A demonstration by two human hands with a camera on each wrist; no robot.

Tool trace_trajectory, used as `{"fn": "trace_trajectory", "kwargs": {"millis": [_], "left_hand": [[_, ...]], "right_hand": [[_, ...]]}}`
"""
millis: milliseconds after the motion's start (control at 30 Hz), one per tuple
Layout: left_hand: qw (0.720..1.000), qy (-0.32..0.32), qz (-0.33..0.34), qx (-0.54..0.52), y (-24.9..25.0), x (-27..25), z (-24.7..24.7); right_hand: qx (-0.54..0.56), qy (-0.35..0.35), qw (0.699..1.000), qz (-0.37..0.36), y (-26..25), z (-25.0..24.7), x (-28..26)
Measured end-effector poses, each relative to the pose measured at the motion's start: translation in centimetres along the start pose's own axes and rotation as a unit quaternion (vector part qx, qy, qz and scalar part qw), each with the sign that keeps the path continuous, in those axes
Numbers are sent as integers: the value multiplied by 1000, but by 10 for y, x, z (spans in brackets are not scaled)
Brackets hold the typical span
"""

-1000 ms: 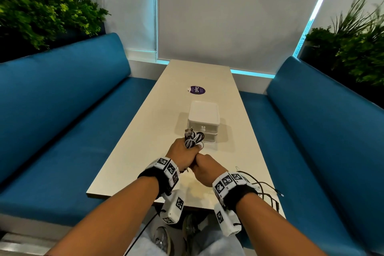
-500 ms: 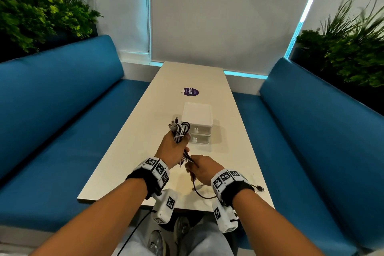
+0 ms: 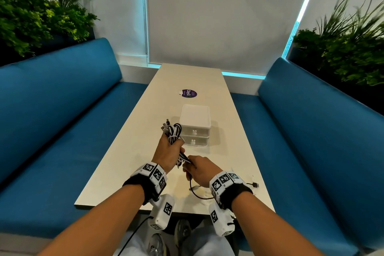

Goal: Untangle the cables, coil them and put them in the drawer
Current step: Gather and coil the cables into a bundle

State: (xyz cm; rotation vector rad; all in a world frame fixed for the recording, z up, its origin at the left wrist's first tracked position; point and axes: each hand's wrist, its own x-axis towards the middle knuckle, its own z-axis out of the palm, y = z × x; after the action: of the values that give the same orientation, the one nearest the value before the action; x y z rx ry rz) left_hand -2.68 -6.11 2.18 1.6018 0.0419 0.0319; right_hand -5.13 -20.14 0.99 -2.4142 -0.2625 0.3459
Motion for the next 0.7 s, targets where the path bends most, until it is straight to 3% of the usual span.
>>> {"fn": "trace_trajectory", "kwargs": {"millis": [467, 700], "left_hand": [[999, 28, 18, 24, 4, 2, -1], [1000, 11, 4, 20, 2, 2, 2]], "right_hand": [[-39, -3, 999, -31, -4, -1, 3], [-50, -13, 998, -20, -4, -6, 3]]}}
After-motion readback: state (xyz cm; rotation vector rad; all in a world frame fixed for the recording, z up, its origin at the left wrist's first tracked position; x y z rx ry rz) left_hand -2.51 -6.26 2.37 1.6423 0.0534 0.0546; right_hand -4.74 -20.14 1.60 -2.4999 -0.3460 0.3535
